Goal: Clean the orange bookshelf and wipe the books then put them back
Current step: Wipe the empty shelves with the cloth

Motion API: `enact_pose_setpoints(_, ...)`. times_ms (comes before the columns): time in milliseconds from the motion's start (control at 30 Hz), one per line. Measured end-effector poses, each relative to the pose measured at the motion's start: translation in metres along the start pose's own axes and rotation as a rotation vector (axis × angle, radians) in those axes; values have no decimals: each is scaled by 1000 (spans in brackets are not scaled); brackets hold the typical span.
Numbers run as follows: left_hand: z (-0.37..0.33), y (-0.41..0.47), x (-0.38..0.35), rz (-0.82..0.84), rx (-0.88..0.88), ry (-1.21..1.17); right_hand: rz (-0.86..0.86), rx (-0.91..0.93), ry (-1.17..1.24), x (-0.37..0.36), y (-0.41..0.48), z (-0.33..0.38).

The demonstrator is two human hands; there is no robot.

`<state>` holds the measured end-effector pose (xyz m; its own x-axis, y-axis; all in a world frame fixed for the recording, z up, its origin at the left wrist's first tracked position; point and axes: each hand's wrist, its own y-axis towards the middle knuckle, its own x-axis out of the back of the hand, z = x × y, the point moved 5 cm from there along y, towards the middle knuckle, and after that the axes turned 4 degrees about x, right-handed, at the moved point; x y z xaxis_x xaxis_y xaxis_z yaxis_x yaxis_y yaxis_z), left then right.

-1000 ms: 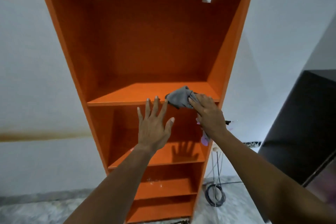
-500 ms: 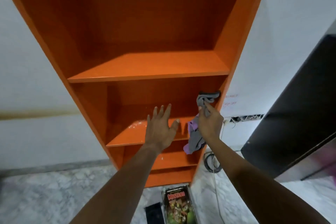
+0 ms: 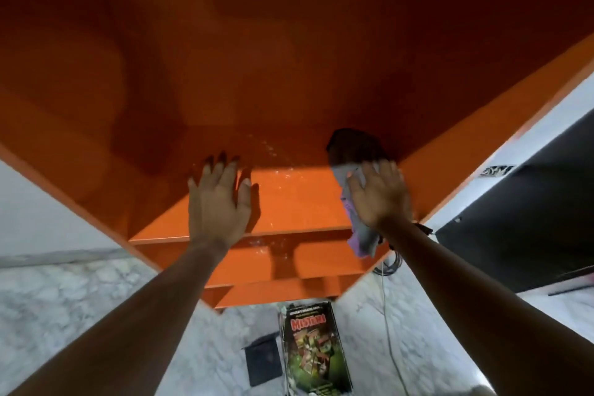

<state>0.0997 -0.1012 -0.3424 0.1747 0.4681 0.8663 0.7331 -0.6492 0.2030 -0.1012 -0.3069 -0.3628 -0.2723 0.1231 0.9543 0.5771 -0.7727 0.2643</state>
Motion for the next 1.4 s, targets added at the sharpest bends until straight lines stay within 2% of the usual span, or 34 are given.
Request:
enact_pose_setpoints(200,1,-2,-6,26,28,19,10,77,-78,4,39,12)
enact_pose_setpoints(300,3,-1,-7,21,61,-16,164,112,-121,-20,62,20)
enact_pose_setpoints(400,3,-2,-8,26,47,-22,287,314,-218,-47,76,40)
enact_pose_setpoints(467,3,-1,-8,17,36,-30,228,355,-160,-34,75,69)
enact_pose_setpoints(533,4,-2,-8,5,37,-55,63,399,-44,-13,70,100)
enact_pose_setpoints(600,5,-3,-7,-3,35,-97,-26,541,-19,-14,59,123)
enact_pose_setpoints(667,6,-4,-7,-3,34,-161,28,676,-99,-20,42,142)
enact_pose_setpoints(700,9,-5,-4,-2,44,-198,51,698,-56,-19,34,151)
enact_pose_setpoints(800,12,-3,-3,-3,76,-336,120,670,178,-9,7,161)
enact_pose_setpoints(900,15,-7,3,-31,109,-453,209,734,147,-10,-22,168)
enact_pose_setpoints(1033,23,-9,9,-81,102,-540,206,704,220,-11,-49,173)
enact_pose_setpoints(1133,28,-19,18,-51,83,-529,175,683,345,-6,-80,172)
enact_pose_setpoints(1233,38,-43,36,-30,102,-437,148,588,557,4,-102,161)
enact_pose_setpoints(1333,55,-59,54,-134,145,-396,95,405,795,21,-94,159)
enact_pose_setpoints(1400,67,-66,65,-235,223,-433,41,284,873,30,-76,167)
